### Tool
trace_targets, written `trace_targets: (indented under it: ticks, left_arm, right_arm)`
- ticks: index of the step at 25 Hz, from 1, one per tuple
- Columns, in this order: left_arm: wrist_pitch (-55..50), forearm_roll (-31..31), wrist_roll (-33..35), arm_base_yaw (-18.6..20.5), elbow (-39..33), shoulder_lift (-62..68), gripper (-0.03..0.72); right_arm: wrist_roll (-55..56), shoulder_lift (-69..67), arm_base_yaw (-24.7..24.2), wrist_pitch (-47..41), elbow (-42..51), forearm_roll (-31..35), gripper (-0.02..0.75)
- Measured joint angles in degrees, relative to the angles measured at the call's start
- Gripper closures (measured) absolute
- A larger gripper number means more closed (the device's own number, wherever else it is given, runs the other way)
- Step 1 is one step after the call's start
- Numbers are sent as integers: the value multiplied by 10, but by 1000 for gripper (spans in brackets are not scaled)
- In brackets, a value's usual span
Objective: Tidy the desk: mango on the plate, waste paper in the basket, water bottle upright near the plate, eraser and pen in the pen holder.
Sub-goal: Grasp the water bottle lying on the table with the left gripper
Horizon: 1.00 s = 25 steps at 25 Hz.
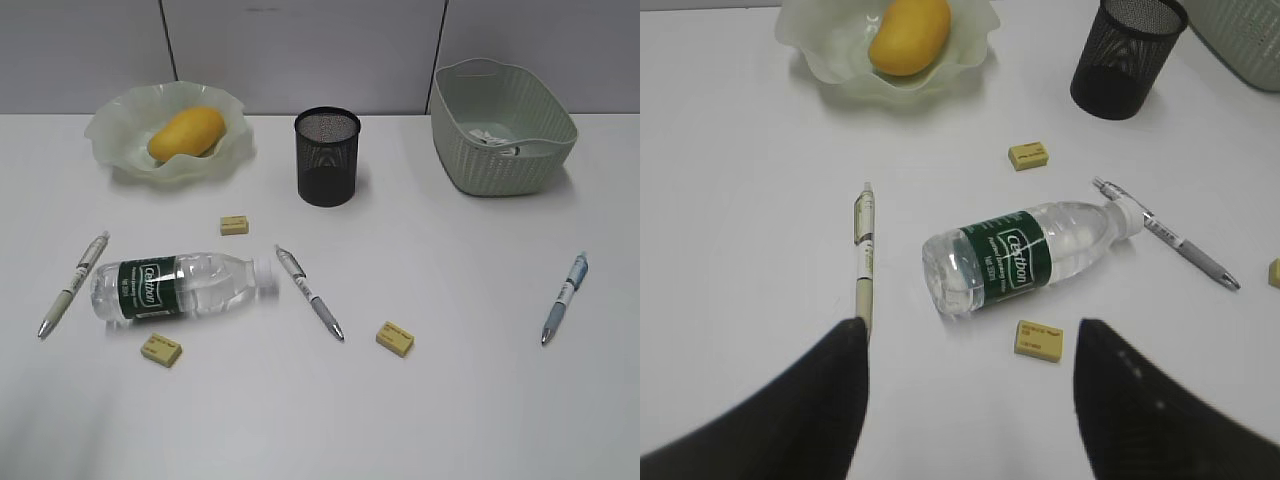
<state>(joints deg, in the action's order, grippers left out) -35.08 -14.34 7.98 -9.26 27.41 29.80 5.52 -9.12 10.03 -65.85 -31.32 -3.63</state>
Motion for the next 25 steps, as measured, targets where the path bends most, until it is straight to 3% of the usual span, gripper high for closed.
trace_targets:
  ticks: [15,25]
  left_arm:
    - [12,13,24,0,10,15,197]
    - [-46,26,57,0,152,265,197]
  right_arm:
    - [0,0,0,72,5,3,190]
    - [0,0,0,72,8,2,192]
